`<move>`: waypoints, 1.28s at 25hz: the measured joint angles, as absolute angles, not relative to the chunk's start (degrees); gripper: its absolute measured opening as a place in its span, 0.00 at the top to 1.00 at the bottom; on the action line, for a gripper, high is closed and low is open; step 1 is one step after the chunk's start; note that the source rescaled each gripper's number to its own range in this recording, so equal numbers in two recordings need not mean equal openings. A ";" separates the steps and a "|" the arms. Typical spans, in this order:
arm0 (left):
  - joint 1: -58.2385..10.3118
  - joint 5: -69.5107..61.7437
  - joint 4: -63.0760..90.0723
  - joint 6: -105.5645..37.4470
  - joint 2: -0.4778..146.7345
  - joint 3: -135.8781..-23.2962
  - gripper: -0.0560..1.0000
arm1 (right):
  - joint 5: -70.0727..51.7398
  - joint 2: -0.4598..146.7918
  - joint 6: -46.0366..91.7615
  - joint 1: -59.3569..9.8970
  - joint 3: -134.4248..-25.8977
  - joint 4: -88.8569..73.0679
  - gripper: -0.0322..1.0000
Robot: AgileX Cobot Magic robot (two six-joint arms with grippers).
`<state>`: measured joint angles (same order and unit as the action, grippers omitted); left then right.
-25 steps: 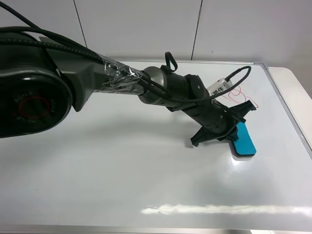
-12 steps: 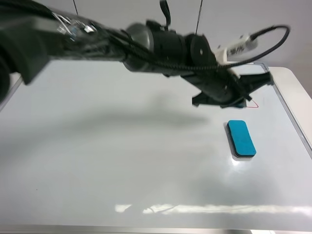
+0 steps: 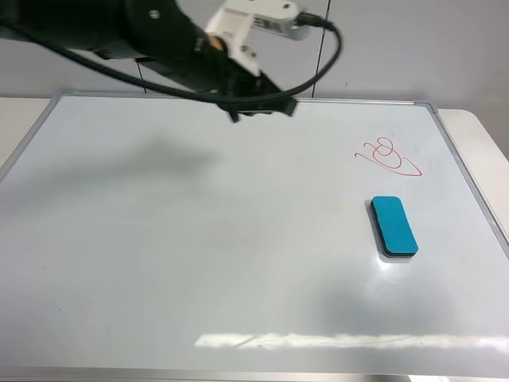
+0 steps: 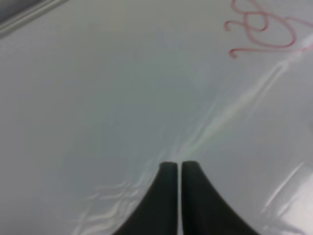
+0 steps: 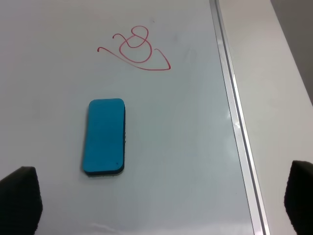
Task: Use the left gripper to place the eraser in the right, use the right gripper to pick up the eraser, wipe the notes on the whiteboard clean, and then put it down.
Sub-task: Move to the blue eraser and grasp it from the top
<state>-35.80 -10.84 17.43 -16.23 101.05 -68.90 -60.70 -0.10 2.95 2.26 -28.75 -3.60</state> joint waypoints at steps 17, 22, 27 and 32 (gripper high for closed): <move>-4.27 -33.06 6.64 -7.27 40.67 -40.08 0.01 | -60.70 -0.10 2.95 2.26 -28.75 -3.60 0.00; -2.32 -47.44 5.61 -7.12 26.39 -40.08 0.01 | -60.70 -0.10 2.95 2.26 -28.75 -3.60 0.00; -2.27 -58.25 0.00 -7.12 12.89 -40.08 0.01 | -60.70 -0.10 2.95 2.26 -28.75 -3.60 0.00; -2.27 -63.73 -2.11 -6.81 1.56 -40.08 0.01 | -60.70 -0.10 2.95 2.26 -28.75 -3.60 0.00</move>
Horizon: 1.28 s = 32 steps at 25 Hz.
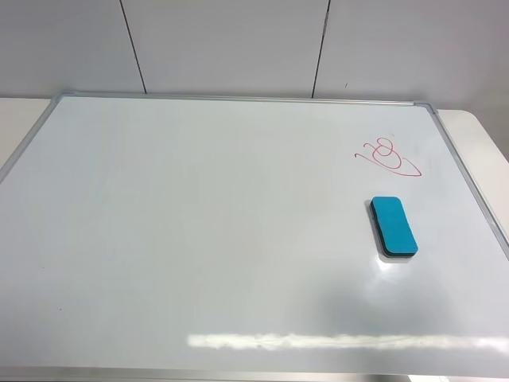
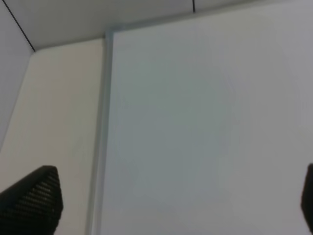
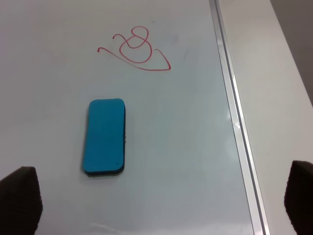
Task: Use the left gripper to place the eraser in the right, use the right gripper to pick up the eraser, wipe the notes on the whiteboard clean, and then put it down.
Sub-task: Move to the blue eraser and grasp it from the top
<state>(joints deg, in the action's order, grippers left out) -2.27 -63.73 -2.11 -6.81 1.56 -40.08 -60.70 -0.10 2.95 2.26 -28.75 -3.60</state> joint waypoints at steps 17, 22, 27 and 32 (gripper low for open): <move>-2.27 -60.86 1.07 0.00 -0.37 -28.96 0.00 | -60.70 -0.10 2.95 2.26 -28.75 -3.60 0.00; -2.27 -60.81 0.54 0.43 -0.37 -28.96 0.00 | -60.70 -0.10 2.95 2.26 -28.75 -3.60 0.00; -2.27 -60.81 0.54 0.50 -0.37 -28.96 0.00 | -60.70 -0.10 2.95 2.26 -28.75 -3.65 0.00; -2.27 -60.75 0.54 0.50 -0.37 -28.96 0.00 | -60.70 -0.10 2.95 2.26 -28.75 -3.65 0.00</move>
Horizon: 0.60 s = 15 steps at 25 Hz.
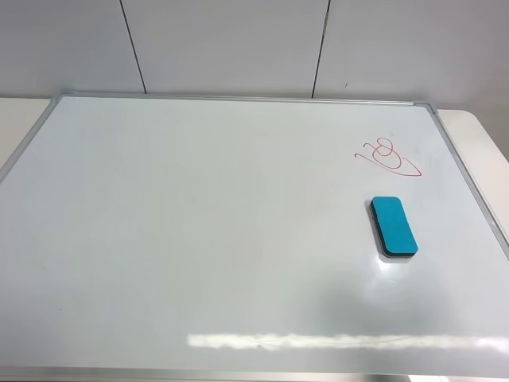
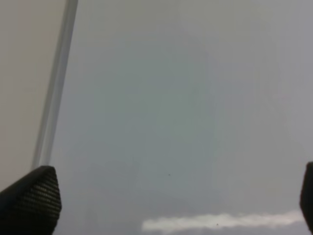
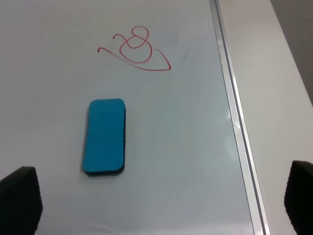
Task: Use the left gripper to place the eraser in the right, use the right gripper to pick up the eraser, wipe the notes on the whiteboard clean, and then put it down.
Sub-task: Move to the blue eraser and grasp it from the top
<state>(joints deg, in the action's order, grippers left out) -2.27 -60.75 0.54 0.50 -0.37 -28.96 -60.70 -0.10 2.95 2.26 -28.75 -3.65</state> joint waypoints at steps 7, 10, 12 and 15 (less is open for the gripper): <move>-2.27 -60.75 0.54 0.45 -0.37 -28.96 0.00 | -60.70 -0.10 2.95 2.26 -28.75 -3.65 0.00; -2.27 -60.75 0.54 0.45 -0.37 -28.96 0.00 | -60.70 -0.10 2.95 2.26 -28.75 -3.65 0.00; -2.27 -60.75 0.54 0.45 -0.37 -28.96 0.00 | -60.70 -0.10 2.95 2.26 -28.75 -3.65 0.00; -2.27 -60.75 0.54 0.49 -0.37 -28.96 0.00 | -60.70 -0.10 2.95 2.26 -28.75 -3.65 0.00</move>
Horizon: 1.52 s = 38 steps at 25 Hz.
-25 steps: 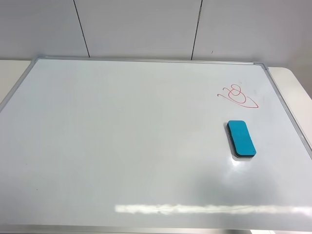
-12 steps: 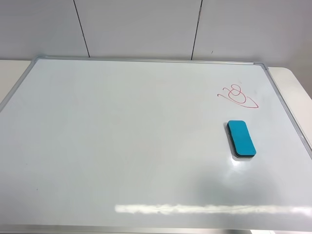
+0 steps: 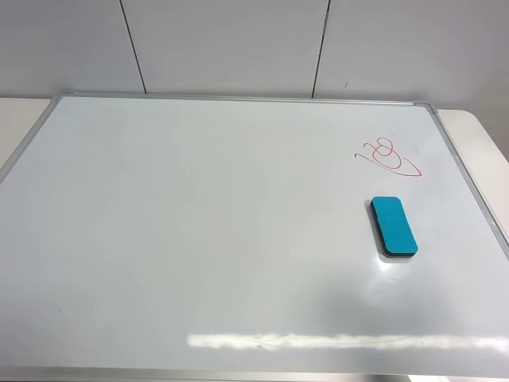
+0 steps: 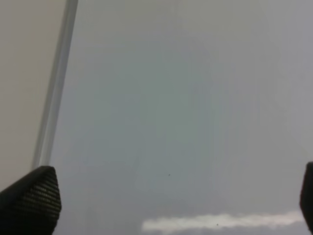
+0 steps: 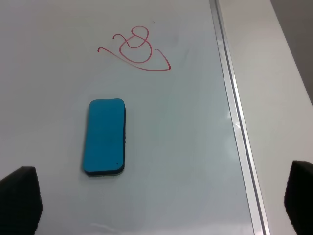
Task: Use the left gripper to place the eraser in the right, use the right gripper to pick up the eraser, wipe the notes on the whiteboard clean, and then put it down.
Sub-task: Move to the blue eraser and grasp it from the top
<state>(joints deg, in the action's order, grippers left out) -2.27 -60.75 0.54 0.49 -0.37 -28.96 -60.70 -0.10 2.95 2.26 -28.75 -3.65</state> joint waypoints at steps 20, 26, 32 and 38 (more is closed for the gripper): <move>-2.27 -60.75 0.54 0.49 -0.37 -28.96 0.00 | -60.70 -0.10 0.77 2.26 -28.75 -3.65 0.00; -2.27 -60.75 0.54 0.49 -0.37 -28.96 0.00 | -60.67 -0.10 -2.90 2.26 -28.75 -3.53 0.00; -2.27 -60.75 0.54 0.49 -0.37 -28.96 0.00 | -65.84 3.16 -14.47 2.26 -34.62 -1.44 0.00; -2.27 -60.70 0.54 0.49 -0.37 -28.96 0.00 | -69.47 16.42 -15.42 2.26 -43.81 0.00 0.00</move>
